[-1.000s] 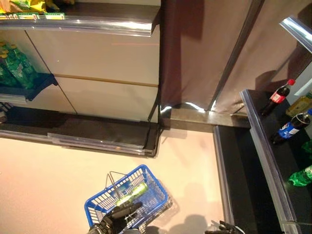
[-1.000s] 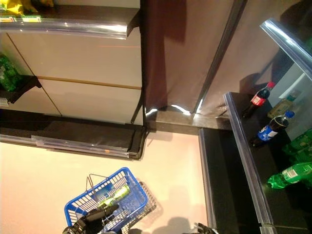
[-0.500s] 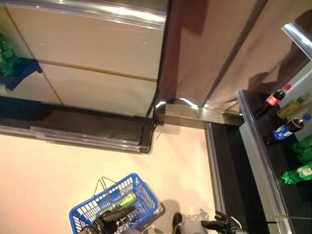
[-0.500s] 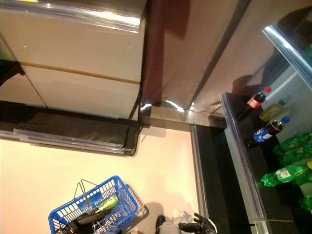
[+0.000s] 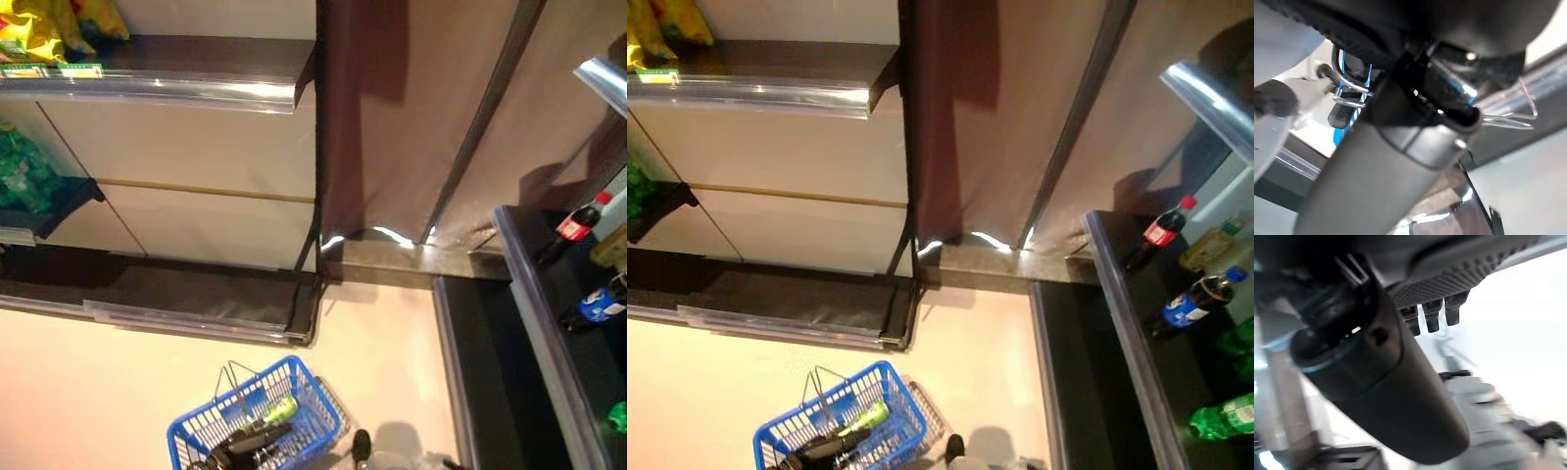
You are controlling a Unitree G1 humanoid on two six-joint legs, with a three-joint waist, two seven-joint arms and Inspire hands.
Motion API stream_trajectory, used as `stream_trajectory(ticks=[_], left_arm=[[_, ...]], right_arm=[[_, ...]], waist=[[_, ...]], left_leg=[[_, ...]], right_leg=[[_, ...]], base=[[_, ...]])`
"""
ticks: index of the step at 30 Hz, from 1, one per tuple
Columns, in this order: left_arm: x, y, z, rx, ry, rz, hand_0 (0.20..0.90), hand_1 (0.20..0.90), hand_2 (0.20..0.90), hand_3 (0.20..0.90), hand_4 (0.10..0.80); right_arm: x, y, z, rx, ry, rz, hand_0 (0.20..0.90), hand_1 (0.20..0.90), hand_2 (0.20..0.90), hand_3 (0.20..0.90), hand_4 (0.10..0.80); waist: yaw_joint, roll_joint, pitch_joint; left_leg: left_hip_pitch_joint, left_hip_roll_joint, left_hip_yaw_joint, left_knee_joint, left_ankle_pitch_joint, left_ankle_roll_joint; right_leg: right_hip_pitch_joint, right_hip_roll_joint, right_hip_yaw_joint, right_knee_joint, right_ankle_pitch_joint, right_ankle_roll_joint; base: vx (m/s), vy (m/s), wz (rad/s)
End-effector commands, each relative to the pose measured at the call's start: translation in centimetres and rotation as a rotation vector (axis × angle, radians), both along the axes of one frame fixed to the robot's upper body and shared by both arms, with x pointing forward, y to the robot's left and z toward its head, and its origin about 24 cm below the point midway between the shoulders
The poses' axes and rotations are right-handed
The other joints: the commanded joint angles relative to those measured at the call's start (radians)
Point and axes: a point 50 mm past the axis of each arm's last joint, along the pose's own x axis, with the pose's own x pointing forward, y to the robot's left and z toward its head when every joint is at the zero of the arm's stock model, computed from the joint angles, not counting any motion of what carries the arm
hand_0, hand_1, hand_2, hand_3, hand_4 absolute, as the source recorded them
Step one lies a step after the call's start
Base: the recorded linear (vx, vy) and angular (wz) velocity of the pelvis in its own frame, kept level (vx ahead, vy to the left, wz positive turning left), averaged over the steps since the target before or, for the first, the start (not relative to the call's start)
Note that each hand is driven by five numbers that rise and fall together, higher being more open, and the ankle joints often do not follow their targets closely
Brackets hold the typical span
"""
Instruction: Pick up the drink and place into the basket.
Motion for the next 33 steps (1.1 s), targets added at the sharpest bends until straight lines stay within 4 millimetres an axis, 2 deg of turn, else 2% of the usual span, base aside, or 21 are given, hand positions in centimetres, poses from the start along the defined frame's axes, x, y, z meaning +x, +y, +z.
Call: stream_trajectory(ticks=[1, 2, 3, 5, 6, 7, 8, 12, 14, 15, 17, 19, 20, 21, 22, 23, 24, 27, 29, 32, 33], left_arm=[[5.1, -3.1, 2.1, -0.149, -0.275, -0.119, 0.3, 0.3, 0.3, 0.2, 0.1], [5.2, -3.0, 2.1, -0.149, -0.277, -0.11, 0.3, 0.3, 0.3, 0.2, 0.1], [5.2, -2.9, 2.1, -0.146, -0.28, -0.093, 0.3, 0.3, 0.3, 0.2, 0.1], [5.2, -2.7, 2.1, -0.149, -0.28, -0.07, 0.3, 0.3, 0.3, 0.2, 0.1], [5.3, -2.5, 2.2, -0.155, -0.276, -0.067, 0.3, 0.3, 0.3, 0.2, 0.1], [5.2, -2.4, 2.2, -0.156, -0.272, -0.073, 0.3, 0.3, 0.3, 0.2, 0.1], [5.0, -2.3, 2.1, -0.155, -0.268, -0.069, 0.3, 0.3, 0.3, 0.2, 0.1], [3.3, -1.5, 1.6, -0.14, -0.234, -0.053, 0.3, 0.3, 0.3, 0.2, 0.1], [2.7, -1.4, 1.4, -0.143, -0.222, -0.052, 0.3, 0.3, 0.3, 0.2, 0.1], [2.3, -1.4, 1.2, -0.139, -0.21, -0.058, 0.3, 0.3, 0.3, 0.2, 0.1], [2.2, -1.3, 1.3, -0.138, -0.209, -0.072, 0.3, 0.3, 0.3, 0.2, 0.1], [3.2, -1.0, 1.6, -0.127, -0.229, -0.064, 0.3, 0.3, 0.3, 0.2, 0.1], [3.7, -0.9, 1.8, -0.123, -0.239, -0.056, 0.3, 0.3, 0.3, 0.2, 0.1], [4.3, -0.8, 2.1, -0.116, -0.249, -0.048, 0.3, 0.3, 0.3, 0.2, 0.1], [4.7, -0.6, 2.3, -0.11, -0.254, -0.059, 0.3, 0.3, 0.3, 0.2, 0.1], [5.0, -0.2, 2.5, -0.094, -0.259, -0.051, 0.3, 0.3, 0.3, 0.2, 0.1], [5.1, 0.0, 2.6, -0.09, -0.26, -0.051, 0.3, 0.3, 0.3, 0.2, 0.1], [5.5, 0.1, 2.8, -0.075, -0.264, -0.052, 0.3, 0.3, 0.3, 0.2, 0.1], [5.7, -0.1, 2.7, -0.069, -0.263, -0.045, 0.3, 0.3, 0.3, 0.2, 0.1], [5.9, -0.1, 2.8, -0.068, -0.267, -0.003, 0.3, 0.3, 0.3, 0.2, 0.1], [5.9, 0.0, 2.8, -0.069, -0.269, 0.02, 0.3, 0.3, 0.3, 0.2, 0.1]], right_arm=[[1.2, -2.1, 1.0, -0.062, -0.063, -0.038, 0.9, 0.9, 0.9, 0.9, 0.8], [1.4, -2.0, 1.0, -0.063, -0.065, -0.03, 0.9, 0.9, 0.9, 0.9, 0.8], [1.8, -2.0, 1.0, -0.069, -0.055, -0.011, 0.9, 0.9, 0.9, 0.9, 0.8], [1.7, -2.2, 1.0, -0.081, -0.036, 0.019, 0.9, 0.9, 0.9, 0.9, 0.8], [1.3, -2.5, 1.0, -0.089, -0.014, 0.014, 0.9, 0.9, 0.9, 0.9, 0.8], [1.1, -2.6, 1.0, -0.09, -0.005, 0.003, 0.9, 0.9, 0.9, 0.9, 0.8], [0.9, -2.6, 0.9, -0.092, -0.001, -0.005, 0.9, 0.9, 0.9, 0.9, 0.8], [-0.2, -2.6, 0.7, -0.098, 0.019, -0.003, 0.9, 0.9, 0.9, 0.9, 0.8], [-0.4, -2.7, 0.8, -0.101, 0.008, -0.012, 0.9, 0.9, 0.9, 0.9, 0.8], [-0.5, -2.7, 0.8, -0.101, -0.005, -0.034, 0.9, 0.9, 0.9, 0.9, 0.8], [-0.7, -2.5, 0.7, -0.087, -0.016, -0.032, 0.9, 0.9, 0.9, 0.9, 0.8], [-0.9, -2.1, 0.6, -0.075, -0.02, -0.015, 0.9, 0.9, 0.9, 0.9, 0.8], [-1.0, -2.1, 0.6, -0.071, -0.025, -0.019, 0.9, 0.9, 0.9, 0.9, 0.8], [-1.0, -1.9, 0.5, -0.063, -0.027, -0.025, 0.9, 0.9, 0.9, 0.9, 0.8], [-1.0, -1.6, 0.4, -0.05, -0.022, -0.018, 0.9, 0.9, 0.9, 0.9, 0.8], [-0.8, -1.3, 0.4, -0.041, -0.018, 0.008, 0.9, 0.9, 0.9, 0.9, 0.8], [-0.7, -1.1, 0.3, -0.034, -0.021, 0.006, 0.9, 0.9, 0.9, 0.9, 0.8], [0.0, -1.0, 0.4, -0.029, -0.038, -0.013, 0.9, 0.9, 0.9, 0.9, 0.8], [0.6, -1.1, 0.5, -0.034, -0.049, -0.013, 0.9, 0.9, 0.9, 0.9, 0.8], [1.4, -1.0, 0.6, -0.035, -0.052, 0.031, 0.9, 0.9, 0.9, 0.9, 0.8], [1.6, -0.9, 0.7, -0.034, -0.053, 0.045, 0.9, 0.9, 0.9, 0.9, 0.8]], waist=[[0.006, 0.005, -0.009], [0.01, 0.007, -0.006], [0.012, 0.011, -0.006], [0.014, 0.023, -0.01], [0.01, 0.033, -0.026], [0.012, 0.041, -0.031], [0.017, 0.048, -0.033], [0.031, 0.051, -0.035], [0.03, 0.053, -0.037], [0.02, 0.058, -0.04], [0.006, 0.049, -0.043], [-0.014, 0.037, -0.032], [-0.019, 0.033, -0.025], [-0.021, 0.025, -0.015], [-0.013, 0.019, -0.004], [-0.002, 0.02, 0.0], [0.006, 0.026, 0.0], [0.02, 0.037, -0.006], [0.035, 0.043, -0.016], [0.056, 0.041, -0.033], [0.062, 0.038, -0.034]], left_leg=[[-0.087, -0.02, 0.057, 0.059, 0.172, 0.041], [-0.08, -0.02, 0.048, 0.016, 0.169, 0.047], [-0.07, -0.033, 0.026, -0.089, 0.15, 0.063], [-0.033, -0.04, -0.003, -0.261, 0.126, 0.077], [-0.006, -0.04, -0.049, -0.396, 0.115, 0.082], [0.012, -0.037, -0.085, -0.462, 0.135, 0.077], [0.02, -0.035, -0.138, -0.502, 0.155, 0.072], [0.013, -0.053, -0.255, -0.461, 0.151, 0.077], [0.019, -0.054, -0.223, -0.47, 0.139, 0.086], [0.032, -0.053, -0.186, -0.497, 0.14, 0.097], [0.036, -0.074, -0.161, -0.505, 0.131, 0.119], [0.044, -0.091, -0.133, -0.524, 0.122, 0.14], [0.048, -0.094, -0.12, -0.533, 0.12, 0.141], [0.056, -0.098, -0.099, -0.541, 0.114, 0.14], [0.065, -0.095, -0.058, -0.549, 0.107, 0.137], [0.064, -0.087, -0.014, -0.557, 0.107, 0.135], [0.058, -0.076, 0.017, -0.557, 0.106, 0.137], [0.037, -0.065, 0.063, -0.557, 0.114, 0.147], [0.023, -0.062, 0.097, -0.555, 0.115, 0.152], [0.023, -0.067, 0.15, -0.546, 0.098, 0.156], [0.03, -0.066, 0.17, -0.549, 0.096, 0.153]], right_leg=[[0.011, 0.005, -0.004, 0.092, -0.057, 0.015], [0.019, 0.011, 0.014, 0.085, -0.059, 0.019], [0.028, 0.026, 0.054, 0.065, -0.058, 0.029], [0.044, 0.046, 0.107, 0.039, -0.061, 0.038], [0.045, 0.06, 0.144, 0.025, -0.064, 0.043], [0.048, 0.07, 0.166, 0.024, -0.069, 0.045], [0.048, 0.078, 0.195, 0.032, -0.077, 0.046], [0.042, 0.08, 0.273, 0.075, -0.106, 0.049], [0.037, 0.071, 0.266, 0.099, -0.124, 0.054], [0.028, 0.065, 0.256, 0.121, -0.134, 0.062], [0.001, 0.05, 0.272, 0.146, -0.104, 0.085], [-0.061, 0.029, 0.279, 0.189, -0.054, 0.119], [-0.085, 0.018, 0.265, 0.186, -0.028, 0.132], [-0.118, -0.006, 0.238, 0.182, 0.019, 0.155], [-0.14, -0.039, 0.191, 0.179, 0.049, 0.175], [-0.146, -0.075, 0.139, 0.188, 0.064, 0.182], [-0.142, -0.085, 0.119, 0.199, 0.055, 0.182], [-0.128, -0.093, 0.092, 0.236, 0.026, 0.174], [-0.111, -0.117, 0.06, 0.251, 0.019, 0.165], [-0.064, -0.171, 0.003, 0.211, 0.022, 0.158], [-0.057, -0.202, -0.018, 0.192, 0.048, 0.161]], base=[[0.145, 0.028, -0.28], [0.191, 0.098, -0.47], [0.213, 0.147, -0.63], [0.237, 0.185, -0.63], [0.261, 0.202, -0.47], [0.296, 0.202, -0.44], [0.209, 0.119, -0.39], [0.215, 0.156, -1.2], [0.206, 0.259, -1.3], [0.196, 0.284, -0.93], [0.141, 0.272, -0.94], [0.036, 0.234, -1.36], [-0.024, 0.172, -1.65], [-0.054, 0.129, -1.43], [-0.092, 0.12, -1.21], [-0.147, 0.09, -0.8], [-0.169, 0.043, -0.91], [-0.171, 0.032, -1.02], [-0.172, 0.019, -0.68], [-0.125, -0.052, -1.18], [-0.068, -0.119, -1.53]])
